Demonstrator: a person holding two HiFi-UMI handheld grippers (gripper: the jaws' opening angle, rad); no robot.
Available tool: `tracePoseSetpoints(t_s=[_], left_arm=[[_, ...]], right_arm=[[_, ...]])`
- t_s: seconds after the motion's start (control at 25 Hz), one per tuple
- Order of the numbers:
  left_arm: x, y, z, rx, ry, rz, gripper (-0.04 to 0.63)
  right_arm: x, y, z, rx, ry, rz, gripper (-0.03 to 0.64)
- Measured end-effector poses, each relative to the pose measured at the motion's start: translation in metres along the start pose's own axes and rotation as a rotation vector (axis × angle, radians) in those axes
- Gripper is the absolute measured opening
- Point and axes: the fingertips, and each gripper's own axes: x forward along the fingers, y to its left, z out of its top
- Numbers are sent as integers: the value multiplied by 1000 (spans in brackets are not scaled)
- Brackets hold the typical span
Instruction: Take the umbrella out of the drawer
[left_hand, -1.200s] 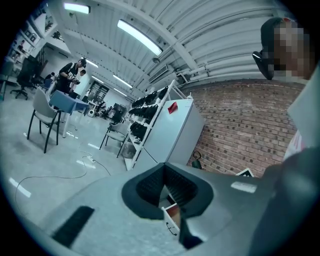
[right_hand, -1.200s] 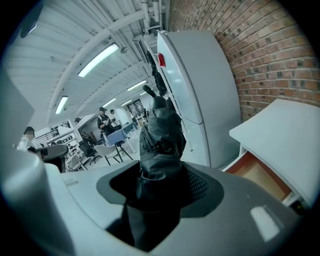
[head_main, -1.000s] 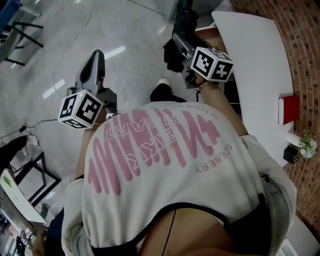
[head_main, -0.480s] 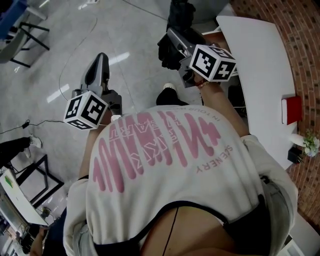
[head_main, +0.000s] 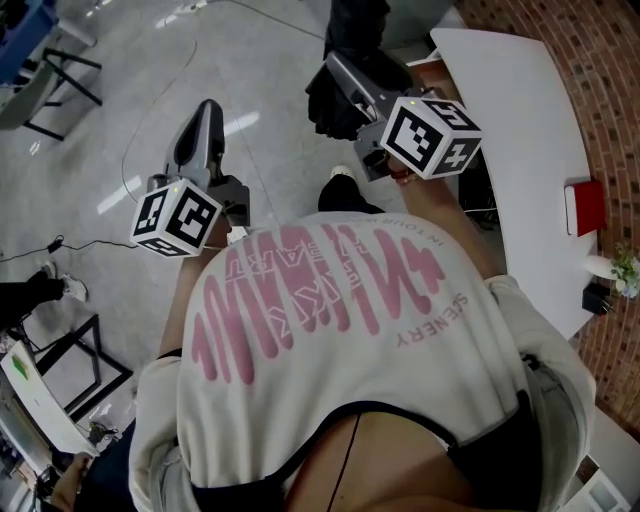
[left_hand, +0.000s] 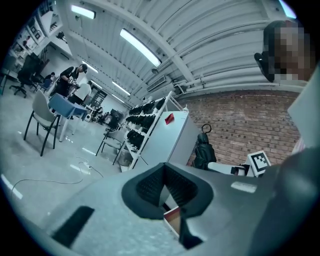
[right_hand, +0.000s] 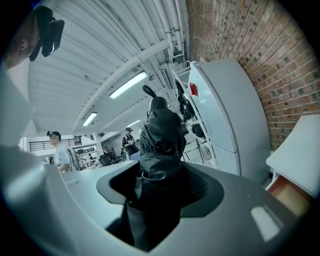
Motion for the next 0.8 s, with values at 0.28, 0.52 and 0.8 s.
tracePoseSetpoints(t_s=[0.28, 0.52, 0.8], left_arm=[[-4, -19, 5, 32, -15, -51, 0], [-8, -15, -5, 36, -14, -14, 0], [-10, -2, 8, 18, -40, 48, 0]], right_arm=[[-13, 14, -11, 0, -7, -8, 265], [-19, 1, -16, 24, -8, -18, 267], [-9, -7, -12, 18, 24, -36, 267]])
